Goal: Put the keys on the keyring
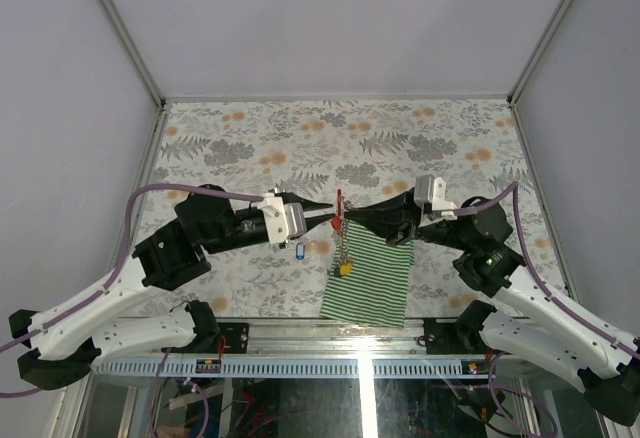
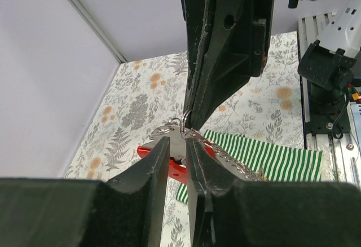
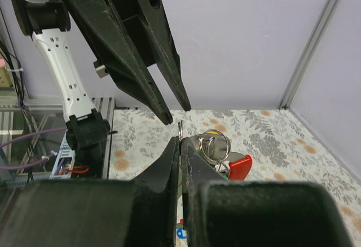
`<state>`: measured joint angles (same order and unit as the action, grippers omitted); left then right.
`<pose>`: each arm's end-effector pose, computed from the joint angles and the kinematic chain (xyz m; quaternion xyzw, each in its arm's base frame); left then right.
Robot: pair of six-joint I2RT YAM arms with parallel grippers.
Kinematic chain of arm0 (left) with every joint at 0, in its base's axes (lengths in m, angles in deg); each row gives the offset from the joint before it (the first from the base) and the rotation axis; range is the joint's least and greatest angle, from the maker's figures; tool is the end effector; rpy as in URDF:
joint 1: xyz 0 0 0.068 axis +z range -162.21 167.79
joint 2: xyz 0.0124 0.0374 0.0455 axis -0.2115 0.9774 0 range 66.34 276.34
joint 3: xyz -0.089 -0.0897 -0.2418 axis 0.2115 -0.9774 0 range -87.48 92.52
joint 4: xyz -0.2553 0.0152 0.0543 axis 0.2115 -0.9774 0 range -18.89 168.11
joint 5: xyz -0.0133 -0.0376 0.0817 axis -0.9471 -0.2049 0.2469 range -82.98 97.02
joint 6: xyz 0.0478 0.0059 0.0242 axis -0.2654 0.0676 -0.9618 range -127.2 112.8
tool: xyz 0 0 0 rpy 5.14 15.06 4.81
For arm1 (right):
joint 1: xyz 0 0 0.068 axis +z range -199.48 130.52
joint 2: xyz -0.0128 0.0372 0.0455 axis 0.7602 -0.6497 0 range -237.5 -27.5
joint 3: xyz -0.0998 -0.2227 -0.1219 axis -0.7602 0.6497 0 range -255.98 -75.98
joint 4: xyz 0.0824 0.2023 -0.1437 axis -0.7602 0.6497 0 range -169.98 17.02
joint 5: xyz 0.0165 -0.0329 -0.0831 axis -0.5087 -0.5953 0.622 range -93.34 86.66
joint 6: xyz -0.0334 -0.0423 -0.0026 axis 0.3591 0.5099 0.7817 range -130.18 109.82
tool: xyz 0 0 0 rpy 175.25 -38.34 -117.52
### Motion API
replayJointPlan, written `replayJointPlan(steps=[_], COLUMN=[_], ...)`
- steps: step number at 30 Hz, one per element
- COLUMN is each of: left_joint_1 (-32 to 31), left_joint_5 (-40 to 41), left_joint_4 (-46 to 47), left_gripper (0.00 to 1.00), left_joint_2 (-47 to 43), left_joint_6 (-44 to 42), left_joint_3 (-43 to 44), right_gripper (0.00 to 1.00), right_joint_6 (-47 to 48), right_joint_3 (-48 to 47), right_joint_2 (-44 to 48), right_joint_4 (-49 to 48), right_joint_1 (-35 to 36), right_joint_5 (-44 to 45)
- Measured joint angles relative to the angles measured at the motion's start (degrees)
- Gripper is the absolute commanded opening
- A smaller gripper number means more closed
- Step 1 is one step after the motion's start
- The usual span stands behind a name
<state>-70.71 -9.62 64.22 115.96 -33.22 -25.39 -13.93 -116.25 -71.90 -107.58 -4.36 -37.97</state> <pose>0.0871 -0.1616 0.4233 0.5511 0.4563 -0.2927 0.6344 0.1090 0.1381 0.3814 -0.4178 0.4021 0.4788 0.6592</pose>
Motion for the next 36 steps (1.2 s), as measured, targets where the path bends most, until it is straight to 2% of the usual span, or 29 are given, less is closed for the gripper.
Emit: replayJointPlan(steps=[7,12,20,26,31,32,34,36], left_joint_1=[0.0,0.0,0.0,0.0,0.0,0.0,-0.02,-0.02], left_joint_5=[-1.18,-2.99,-3.96,-5.03,-6.14,-6.29,-6.78,-7.02], left_joint_4=[2.29,2.34,2.29,2.29,1.86,1.68,1.18,0.24], left_gripper=[0.2,0.26,0.25,0.18,0.01,0.0,0.0,0.0], left_joint_2=[0.09,0.26,1.05,2.25,2.71,2.78,2.84,3.1], left_joint_6=[0.48,0.44,0.44,0.42,0.2,0.22,0.11,-0.02], left_joint_3=[-0.24,-0.24,-0.17,0.07,0.57,0.7,1.03,1.7], right_gripper=[0.0,0.0,0.0,0.0,0.0,0.0,0.04,0.14], right_joint_6=[-1.68,-1.68,-1.27,-0.94,-0.33,-0.11,0.79,1.6], right_joint_3=[2.23,2.34,2.34,2.34,2.34,2.34,2.32,2.29], right_joint_2=[0.52,0.9,1.16,1.16,1.25,1.29,1.46,1.75], right_joint_4=[-5.68,-6.67,-7.17,-7.48,-7.45,-7.45,-7.43,-6.93], right_joint_1=[0.0,0.0,0.0,0.0,0.0,0.0,-0.02,-0.02], right_joint_5=[-1.09,-1.66,-3.21,-4.11,-4.15,-4.15,-4.15,-4.52])
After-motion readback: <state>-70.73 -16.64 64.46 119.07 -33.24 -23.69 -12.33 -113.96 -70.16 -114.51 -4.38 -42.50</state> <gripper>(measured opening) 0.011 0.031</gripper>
